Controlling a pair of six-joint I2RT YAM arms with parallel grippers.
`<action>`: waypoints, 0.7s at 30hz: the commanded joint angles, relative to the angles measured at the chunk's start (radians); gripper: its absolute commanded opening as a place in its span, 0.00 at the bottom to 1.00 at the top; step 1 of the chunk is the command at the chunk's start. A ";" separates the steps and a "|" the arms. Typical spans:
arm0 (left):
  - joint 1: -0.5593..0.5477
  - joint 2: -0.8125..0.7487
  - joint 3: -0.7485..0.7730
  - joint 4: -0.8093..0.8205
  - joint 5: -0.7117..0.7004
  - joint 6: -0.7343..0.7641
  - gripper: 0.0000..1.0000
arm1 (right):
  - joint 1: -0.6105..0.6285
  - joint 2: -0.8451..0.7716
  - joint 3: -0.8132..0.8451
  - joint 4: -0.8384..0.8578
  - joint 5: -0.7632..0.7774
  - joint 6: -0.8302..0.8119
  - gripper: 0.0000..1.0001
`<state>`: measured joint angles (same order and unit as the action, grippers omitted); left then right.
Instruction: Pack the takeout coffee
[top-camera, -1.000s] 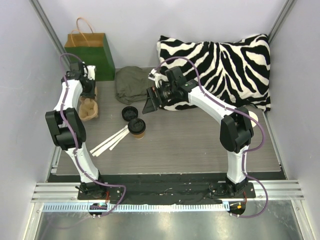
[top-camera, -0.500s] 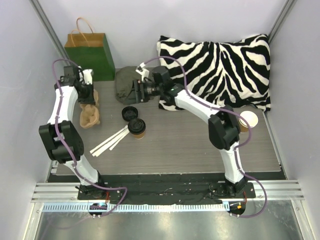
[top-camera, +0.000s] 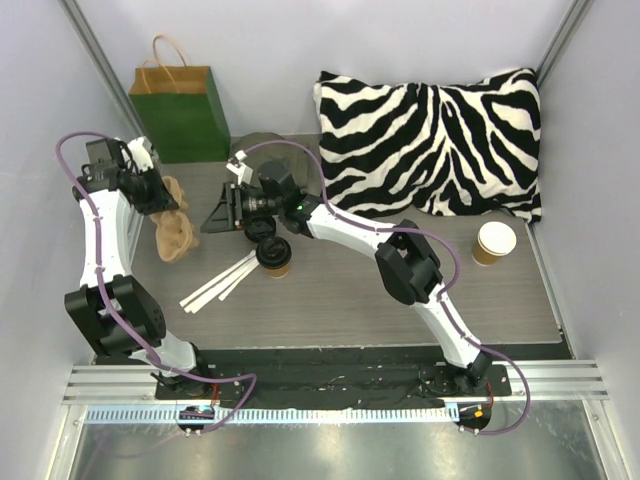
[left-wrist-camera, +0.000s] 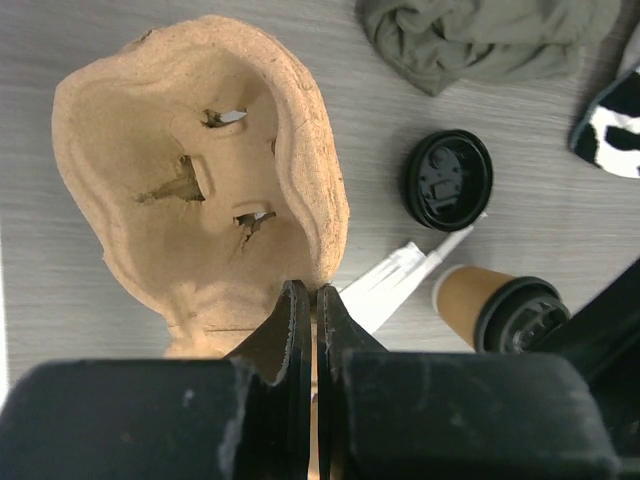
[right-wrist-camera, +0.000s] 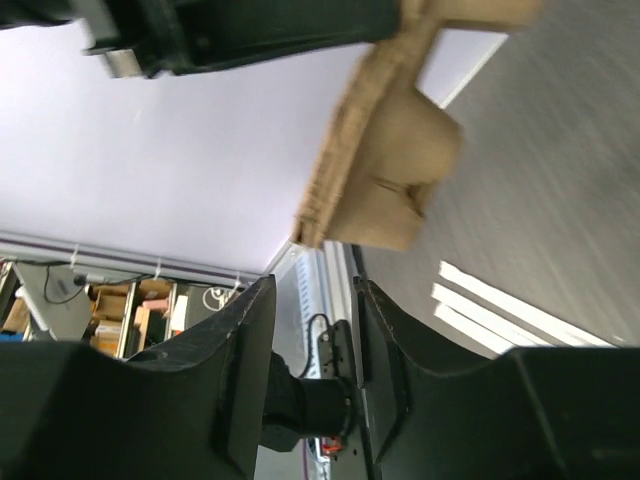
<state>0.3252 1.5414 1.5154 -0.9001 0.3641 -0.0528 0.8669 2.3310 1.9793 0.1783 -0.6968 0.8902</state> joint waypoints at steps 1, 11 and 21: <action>0.017 -0.040 -0.027 0.023 0.073 -0.088 0.00 | 0.018 -0.009 0.052 0.107 0.013 0.046 0.43; 0.037 -0.041 -0.058 0.059 0.131 -0.185 0.00 | 0.043 -0.009 0.035 0.113 0.005 0.038 0.42; 0.051 -0.032 -0.060 0.066 0.170 -0.205 0.00 | 0.044 -0.009 0.020 0.136 -0.021 0.041 0.36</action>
<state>0.3683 1.5360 1.4487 -0.8719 0.4858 -0.2356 0.9024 2.3310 1.9888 0.2401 -0.6983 0.9241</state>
